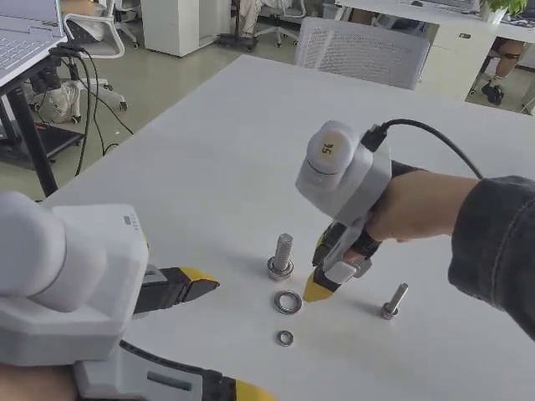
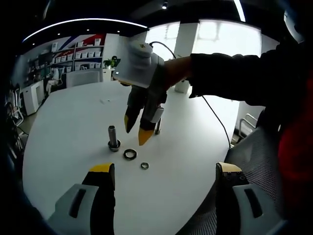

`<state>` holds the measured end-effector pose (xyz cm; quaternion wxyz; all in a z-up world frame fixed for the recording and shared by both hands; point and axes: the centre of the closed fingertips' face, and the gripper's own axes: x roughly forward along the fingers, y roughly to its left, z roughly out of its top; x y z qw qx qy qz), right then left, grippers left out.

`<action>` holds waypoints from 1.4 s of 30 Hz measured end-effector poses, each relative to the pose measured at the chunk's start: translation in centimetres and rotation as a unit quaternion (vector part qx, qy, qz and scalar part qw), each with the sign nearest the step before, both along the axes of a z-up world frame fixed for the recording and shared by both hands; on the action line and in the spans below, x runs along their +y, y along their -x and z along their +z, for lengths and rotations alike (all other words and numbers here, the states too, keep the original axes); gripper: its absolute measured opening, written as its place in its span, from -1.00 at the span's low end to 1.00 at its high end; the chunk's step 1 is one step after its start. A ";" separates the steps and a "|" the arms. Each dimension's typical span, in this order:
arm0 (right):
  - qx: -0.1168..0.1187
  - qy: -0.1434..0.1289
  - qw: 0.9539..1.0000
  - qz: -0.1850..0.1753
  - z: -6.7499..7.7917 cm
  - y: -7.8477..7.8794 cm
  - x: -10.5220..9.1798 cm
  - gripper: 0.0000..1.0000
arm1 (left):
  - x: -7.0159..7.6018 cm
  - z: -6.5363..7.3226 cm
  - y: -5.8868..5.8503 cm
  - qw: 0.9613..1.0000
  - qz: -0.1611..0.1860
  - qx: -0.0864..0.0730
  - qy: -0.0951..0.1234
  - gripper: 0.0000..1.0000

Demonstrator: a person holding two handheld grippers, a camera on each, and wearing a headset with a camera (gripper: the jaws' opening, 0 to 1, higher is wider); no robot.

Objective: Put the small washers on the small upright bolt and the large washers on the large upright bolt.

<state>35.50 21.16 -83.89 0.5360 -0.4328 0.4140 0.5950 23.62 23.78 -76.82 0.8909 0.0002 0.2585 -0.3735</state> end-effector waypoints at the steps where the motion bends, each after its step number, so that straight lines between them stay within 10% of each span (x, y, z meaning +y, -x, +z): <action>1: 0.001 0.000 1.000 0.000 -0.1 0.1 0.1 -0.27 | 0.0 0.0 -0.1 1.000 0.000 -0.001 0.000 0.69; 42: 0.001 0.001 1.000 -0.007 -3.7 1.3 1.8 -0.41 | 1.1 1.3 -2.0 0.999 0.026 -0.027 0.026 0.68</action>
